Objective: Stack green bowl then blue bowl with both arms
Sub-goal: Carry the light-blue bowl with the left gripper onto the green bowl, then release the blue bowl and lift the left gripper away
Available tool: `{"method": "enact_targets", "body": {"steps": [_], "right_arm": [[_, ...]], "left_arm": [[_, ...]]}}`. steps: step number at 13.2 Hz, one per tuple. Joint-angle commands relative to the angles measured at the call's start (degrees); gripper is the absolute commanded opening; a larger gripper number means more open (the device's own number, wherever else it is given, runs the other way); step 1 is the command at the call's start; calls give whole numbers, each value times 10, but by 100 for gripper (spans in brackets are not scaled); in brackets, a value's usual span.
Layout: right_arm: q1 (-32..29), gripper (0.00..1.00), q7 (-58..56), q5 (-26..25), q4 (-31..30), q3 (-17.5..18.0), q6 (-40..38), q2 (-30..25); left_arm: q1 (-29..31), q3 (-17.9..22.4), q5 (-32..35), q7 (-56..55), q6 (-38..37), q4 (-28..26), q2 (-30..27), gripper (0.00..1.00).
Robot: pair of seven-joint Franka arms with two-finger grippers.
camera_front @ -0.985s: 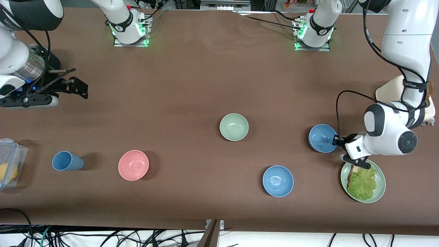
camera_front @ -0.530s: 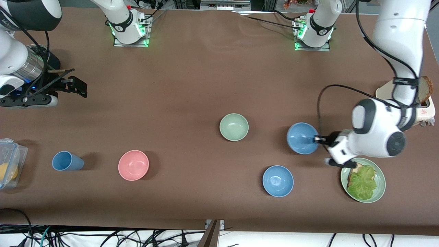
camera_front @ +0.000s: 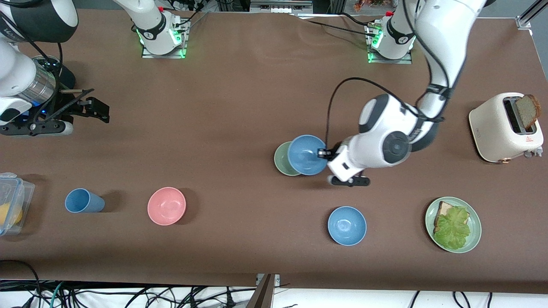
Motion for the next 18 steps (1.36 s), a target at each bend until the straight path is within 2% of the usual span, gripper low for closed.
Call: {"method": "enact_targets", "body": {"steps": [1, 4, 5, 6, 9, 11, 13, 15, 16, 18], "right_arm": [[-4, 99, -1, 6, 13, 2, -9, 5], [-4, 99, -2, 6, 13, 2, -9, 5], [-4, 99, -2, 6, 13, 2, -9, 5], [-4, 99, -2, 6, 13, 2, -9, 5], [-5, 99, -3, 6, 13, 2, -9, 5], [-5, 99, -3, 6, 13, 2, -9, 5], [-5, 99, -3, 6, 13, 2, -9, 5], [-5, 99, -3, 6, 13, 2, -9, 5], [-5, 99, -3, 6, 14, 2, -8, 5], [-4, 99, -3, 7, 14, 2, -8, 5]], "left_arm": [[-27, 8, -13, -19, 44, -21, 17, 0], [-25, 9, -8, -18, 45, -28, 18, 0], [-24, 11, -8, -18, 45, -25, 18, 12], [-29, 11, -8, -20, 45, -21, 18, 99], [-19, 12, -8, -48, 4, -9, -6, 100], [-1, 29, -2, -44, -76, -3, -64, 100], [5, 61, 75, -43, -137, 12, -126, 100], [16, 93, 137, -46, -192, 43, -160, 100], [29, 117, 138, -40, -223, 65, -175, 100], [61, 124, 134, -31, -290, 79, -191, 100]]}}
